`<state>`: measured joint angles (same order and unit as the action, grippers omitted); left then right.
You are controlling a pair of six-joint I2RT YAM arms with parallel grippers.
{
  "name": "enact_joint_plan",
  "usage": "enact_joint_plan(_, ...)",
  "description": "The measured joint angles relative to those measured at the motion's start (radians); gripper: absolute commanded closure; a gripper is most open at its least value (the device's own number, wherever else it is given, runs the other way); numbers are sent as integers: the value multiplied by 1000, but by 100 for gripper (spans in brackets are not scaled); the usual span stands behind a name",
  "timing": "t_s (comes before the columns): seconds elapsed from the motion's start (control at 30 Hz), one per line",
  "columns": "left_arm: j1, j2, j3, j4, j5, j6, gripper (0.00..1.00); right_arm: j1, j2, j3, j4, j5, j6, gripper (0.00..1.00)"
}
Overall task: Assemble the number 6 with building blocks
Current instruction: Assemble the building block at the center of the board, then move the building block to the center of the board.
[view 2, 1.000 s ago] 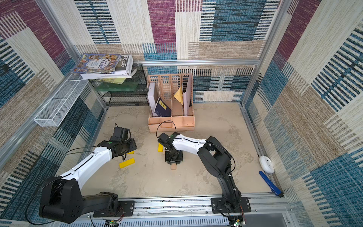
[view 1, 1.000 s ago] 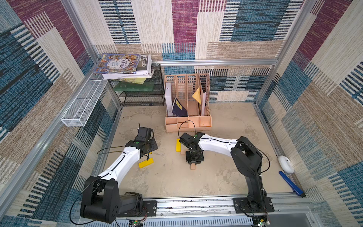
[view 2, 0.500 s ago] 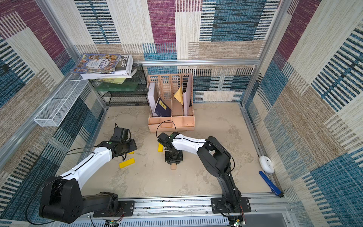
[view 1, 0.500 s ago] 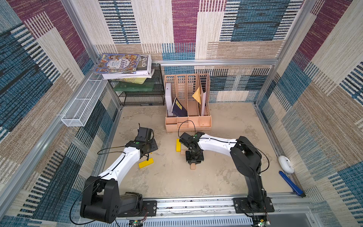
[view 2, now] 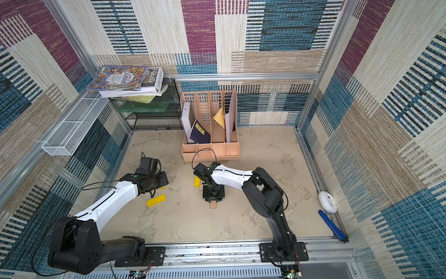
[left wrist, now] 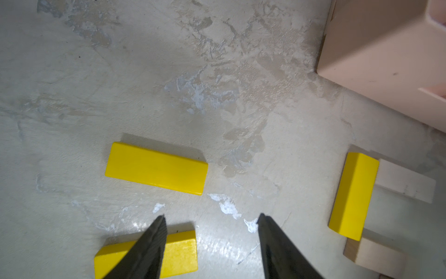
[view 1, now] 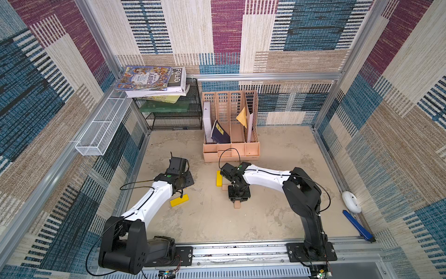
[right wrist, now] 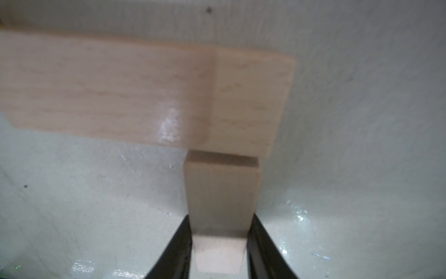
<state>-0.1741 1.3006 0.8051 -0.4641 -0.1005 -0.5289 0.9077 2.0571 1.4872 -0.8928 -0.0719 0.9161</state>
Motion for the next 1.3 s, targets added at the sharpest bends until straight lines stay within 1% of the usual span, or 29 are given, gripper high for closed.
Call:
enact_joint_plan(0.07, 0, 0, -2, -1, 2, 6, 35, 1, 0, 3, -3, 0, -3, 22)
enact_joint_plan(0.13, 0, -2, -3, -1, 3, 7, 35, 1, 0, 7, -8, 1, -2, 18)
enact_joint_plan(0.33, 0, -13, 0, -10, 3, 14, 34, 3, -26, 47, -37, 19, -3, 17)
enact_joint_plan(0.43, 2, -12, 15, -26, 3, 1, 31, 5, -95, 90, -72, 39, -3, 15)
enact_joint_plan(0.5, 6, 1, 37, -36, 2, -33, 30, -4, -153, 114, -100, 48, -4, 14)
enact_joint_plan(0.63, 45, 68, 71, -41, 6, -144, 30, -77, -244, 135, -158, 79, -18, 14)
enact_joint_plan(0.77, 109, 152, 68, -32, 50, -311, 31, -177, -311, 134, -200, 109, -47, 14)
enact_joint_plan(0.87, 126, 219, 75, -23, 88, -435, 32, -232, -329, 130, -217, 113, -75, 14)
enact_joint_plan(0.93, 127, 251, 88, -14, 121, -506, 32, -256, -330, 128, -221, 113, -94, 14)
enact_joint_plan(1.1, 129, 301, 105, 6, 129, -643, 32, -290, -329, 118, -222, 101, -134, 14)
enact_joint_plan(1.3, 129, 314, 97, 14, 126, -739, 32, -315, -317, 97, -211, 71, -170, 15)
